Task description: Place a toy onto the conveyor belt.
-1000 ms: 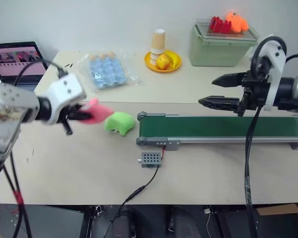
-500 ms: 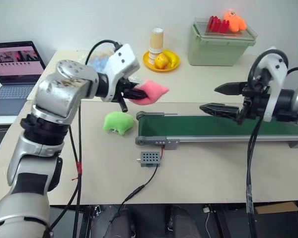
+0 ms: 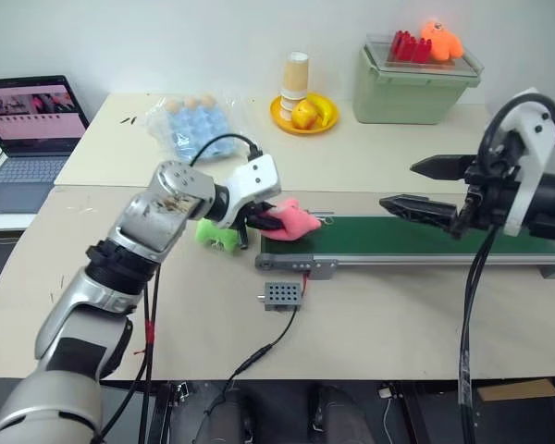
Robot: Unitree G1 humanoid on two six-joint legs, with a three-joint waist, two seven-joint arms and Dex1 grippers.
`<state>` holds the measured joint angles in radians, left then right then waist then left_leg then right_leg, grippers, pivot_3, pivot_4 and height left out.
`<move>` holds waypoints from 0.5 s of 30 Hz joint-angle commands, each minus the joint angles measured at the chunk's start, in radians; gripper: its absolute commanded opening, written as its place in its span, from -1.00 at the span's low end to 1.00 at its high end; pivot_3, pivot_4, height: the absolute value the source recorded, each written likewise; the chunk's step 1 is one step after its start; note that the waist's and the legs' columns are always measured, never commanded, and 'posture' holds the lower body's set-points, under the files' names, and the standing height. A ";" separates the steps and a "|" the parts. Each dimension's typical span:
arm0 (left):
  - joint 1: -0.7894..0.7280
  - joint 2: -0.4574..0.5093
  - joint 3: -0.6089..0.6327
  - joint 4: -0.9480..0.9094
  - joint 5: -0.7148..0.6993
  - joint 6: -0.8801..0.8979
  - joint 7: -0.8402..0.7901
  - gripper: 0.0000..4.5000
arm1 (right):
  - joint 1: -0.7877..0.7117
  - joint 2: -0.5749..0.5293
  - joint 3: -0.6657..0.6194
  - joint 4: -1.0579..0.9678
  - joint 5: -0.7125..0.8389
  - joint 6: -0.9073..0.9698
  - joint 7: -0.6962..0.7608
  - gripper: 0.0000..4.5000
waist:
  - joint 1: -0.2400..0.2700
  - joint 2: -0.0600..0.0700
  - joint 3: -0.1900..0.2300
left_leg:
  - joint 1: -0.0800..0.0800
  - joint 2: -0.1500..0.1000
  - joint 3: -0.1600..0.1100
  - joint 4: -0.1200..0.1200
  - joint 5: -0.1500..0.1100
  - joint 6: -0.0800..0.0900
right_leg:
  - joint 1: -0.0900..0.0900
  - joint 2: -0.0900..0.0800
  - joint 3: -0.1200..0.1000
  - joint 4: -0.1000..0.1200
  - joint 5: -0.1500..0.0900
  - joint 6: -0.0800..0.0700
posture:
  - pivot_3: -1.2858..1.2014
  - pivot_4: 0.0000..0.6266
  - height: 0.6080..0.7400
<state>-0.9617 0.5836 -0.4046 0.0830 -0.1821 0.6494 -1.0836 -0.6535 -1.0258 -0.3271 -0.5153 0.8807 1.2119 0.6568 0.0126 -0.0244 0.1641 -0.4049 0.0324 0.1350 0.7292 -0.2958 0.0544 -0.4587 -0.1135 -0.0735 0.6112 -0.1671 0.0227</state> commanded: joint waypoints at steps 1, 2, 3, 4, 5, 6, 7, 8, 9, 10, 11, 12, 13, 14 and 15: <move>-0.004 -0.012 0.014 -0.013 0.011 -0.017 -0.009 -0.64 | 0.003 -0.028 -0.053 -0.021 0.016 0.006 -0.022 1.00 | 0.000 0.000 0.000 | 0.000 0.000 0.000 0.000 0.000 0.000 | 0.000 0.000 0.001 0.000 0.000 0.000 | 0.03 -0.52 0.91; -0.006 -0.018 0.014 -0.018 0.007 -0.013 -0.013 -0.64 | 0.004 -0.030 -0.054 -0.022 0.021 0.006 -0.026 1.00 | -0.001 0.000 0.000 | 0.000 0.000 0.000 0.000 0.000 0.000 | 0.000 0.000 0.001 0.000 0.000 0.000 | 0.03 -0.52 0.91; -0.009 -0.022 0.012 -0.022 0.006 -0.015 -0.017 -0.64 | 0.005 -0.031 -0.055 -0.023 0.024 0.007 -0.030 1.00 | -0.001 0.000 0.000 | 0.000 0.000 0.000 0.001 0.000 0.001 | 0.000 0.000 0.001 0.000 0.000 0.000 | 0.03 -0.52 0.91; -0.011 -0.025 0.011 -0.025 0.006 -0.015 -0.021 -0.64 | 0.005 -0.031 -0.055 -0.024 0.028 0.007 -0.035 1.00 | -0.002 0.000 0.000 | 0.001 0.000 0.001 0.001 0.000 0.001 | 0.000 0.000 0.002 0.000 0.000 0.000 | 0.03 -0.52 0.91; -0.012 -0.026 0.008 -0.026 0.010 -0.021 -0.024 -0.64 | 0.005 -0.031 -0.055 -0.025 0.030 0.008 -0.039 1.00 | -0.002 0.000 0.000 | 0.001 0.000 0.001 0.001 -0.001 0.001 | 0.000 0.000 0.003 0.000 0.000 0.000 | 0.03 -0.52 0.91; -0.009 -0.025 0.002 -0.027 0.017 -0.030 -0.028 -0.64 | 0.005 -0.030 -0.054 -0.025 0.033 0.008 -0.044 1.00 | -0.002 0.000 0.000 | 0.001 0.000 0.001 0.001 -0.001 0.001 | 0.000 0.000 0.003 0.000 0.000 0.000 | 0.03 -0.52 0.91; -0.004 -0.024 -0.002 -0.029 0.023 -0.039 -0.032 -0.64 | 0.003 -0.029 -0.052 -0.026 0.035 0.008 -0.049 1.00 | -0.002 0.000 0.000 | 0.001 0.000 0.001 0.001 -0.001 0.001 | 0.000 0.000 0.003 0.000 0.000 0.000 | 0.03 -0.52 0.91; 0.003 -0.023 -0.006 -0.029 0.028 -0.048 -0.036 -0.64 | 0.002 -0.028 -0.050 -0.027 0.038 0.009 -0.053 1.00 | -0.002 0.000 0.000 | 0.001 0.000 0.001 0.001 -0.001 0.001 | 0.000 0.000 0.003 0.000 0.000 0.000 | 0.03 -0.52 0.91; 0.007 -0.023 -0.007 -0.028 0.032 -0.053 -0.039 -0.64 | 0.001 -0.028 -0.049 -0.027 0.041 0.009 -0.057 1.00 | -0.002 0.000 0.000 | 0.001 0.000 0.001 0.001 -0.001 0.001 | 0.000 0.000 0.003 -0.001 0.000 0.000 | 0.03 -0.52 0.91; 0.014 -0.023 -0.008 -0.020 0.037 -0.066 -0.043 -0.52 | -0.002 -0.027 -0.047 -0.027 0.044 0.010 -0.062 1.00 | -0.002 0.000 0.000 | 0.001 0.000 0.001 0.001 -0.001 0.001 | 0.000 0.000 0.003 -0.001 0.000 0.000 | 0.03 -0.52 0.91; 0.019 -0.016 -0.016 0.002 0.057 -0.092 -0.045 -0.39 | -0.004 -0.025 -0.044 -0.027 0.046 0.009 -0.067 1.00 | -0.002 0.000 0.000 | 0.001 0.000 0.001 0.001 -0.001 0.001 | 0.000 0.000 0.003 -0.001 0.000 0.000 | 0.03 -0.52 0.91; 0.022 -0.010 -0.023 0.023 0.076 -0.121 -0.047 -0.32 | -0.007 -0.025 -0.041 -0.026 0.048 0.007 -0.072 1.00 | -0.002 0.000 0.000 | 0.001 0.000 0.001 0.001 -0.001 0.002 | 0.000 0.000 0.003 0.000 0.000 0.000 | 0.03 -0.52 0.91; 0.022 -0.009 -0.024 0.043 0.091 -0.142 -0.043 -0.13 | -0.010 -0.025 -0.038 -0.024 0.049 0.006 -0.075 1.00 | -0.002 0.000 0.000 | 0.001 0.000 0.001 0.001 -0.001 0.002 | 0.000 -0.001 0.003 -0.001 0.000 0.000 | 0.03 -0.52 0.91; 0.022 -0.010 -0.023 0.057 0.100 -0.157 -0.040 0.09 | -0.012 -0.026 -0.036 -0.023 0.051 0.004 -0.077 1.00 | -0.002 0.000 0.000 | 0.001 0.000 0.001 0.001 -0.001 0.002 | 0.000 -0.001 0.003 -0.001 0.000 0.000 | 0.03 -0.52 0.91; 0.020 -0.014 -0.019 0.069 0.106 -0.167 -0.036 0.25 | -0.013 -0.028 -0.034 -0.020 0.052 0.002 -0.079 1.00 | -0.002 0.000 0.000 | 0.002 0.000 0.002 0.001 -0.001 0.002 | 0.000 -0.001 0.003 -0.001 0.000 0.000 | 0.03 -0.52 0.91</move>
<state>-0.9431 0.5575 -0.4161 0.1215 -0.1156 0.5015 -1.1258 -0.6464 -1.0407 -0.3342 -0.5238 0.9263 1.2221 0.5869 0.0107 -0.0243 0.1640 -0.4027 0.0326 0.1367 0.7303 -0.2968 0.0561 -0.4581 -0.1141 -0.0701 0.6107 -0.1668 0.0230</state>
